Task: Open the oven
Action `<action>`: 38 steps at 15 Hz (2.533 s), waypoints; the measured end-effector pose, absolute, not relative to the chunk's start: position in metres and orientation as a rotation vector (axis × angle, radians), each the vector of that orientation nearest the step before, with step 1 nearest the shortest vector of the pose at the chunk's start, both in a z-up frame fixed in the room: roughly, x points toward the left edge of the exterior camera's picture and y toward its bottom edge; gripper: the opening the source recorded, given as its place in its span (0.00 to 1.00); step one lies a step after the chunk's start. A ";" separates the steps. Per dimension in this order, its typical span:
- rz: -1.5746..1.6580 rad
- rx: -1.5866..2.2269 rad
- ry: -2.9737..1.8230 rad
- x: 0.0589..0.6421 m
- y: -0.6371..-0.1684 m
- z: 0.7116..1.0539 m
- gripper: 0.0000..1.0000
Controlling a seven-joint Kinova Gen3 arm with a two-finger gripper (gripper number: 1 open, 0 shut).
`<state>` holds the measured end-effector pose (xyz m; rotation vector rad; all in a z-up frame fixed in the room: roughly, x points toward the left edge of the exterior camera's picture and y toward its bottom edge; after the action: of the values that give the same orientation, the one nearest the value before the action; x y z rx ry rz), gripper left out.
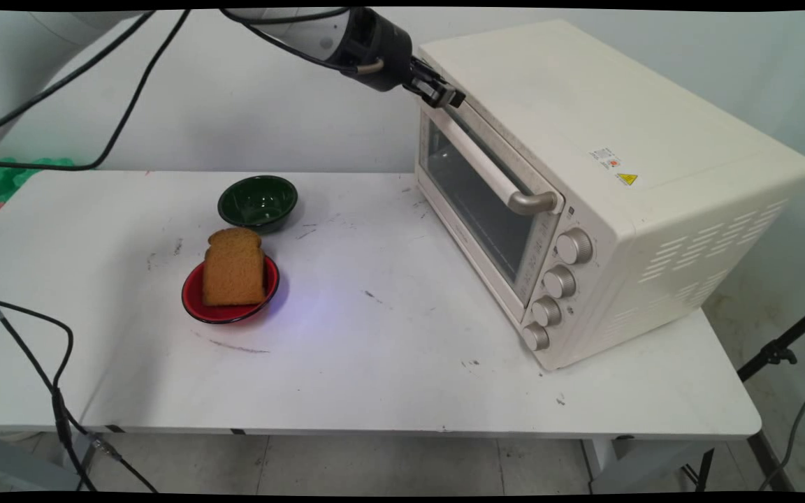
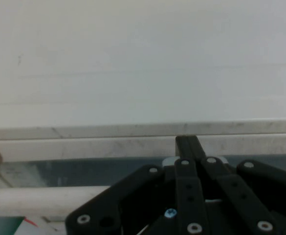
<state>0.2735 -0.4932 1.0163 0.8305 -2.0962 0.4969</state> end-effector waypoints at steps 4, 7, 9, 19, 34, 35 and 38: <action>0.501 0.824 -2.106 0.271 -0.497 1.011 0.00; 0.504 0.817 -2.115 0.267 -0.501 1.006 0.00; 0.506 0.815 -2.120 0.267 -0.503 1.003 0.00; 0.513 0.780 -2.164 0.277 -0.501 0.993 0.00; 0.480 0.746 -2.203 0.323 -0.475 0.979 0.00; 0.479 0.747 -2.203 0.325 -0.473 0.978 0.00; 0.469 0.752 -2.206 0.334 -0.467 0.971 0.00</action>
<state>0.3339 -0.4672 0.9711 0.7523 -2.2060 0.4691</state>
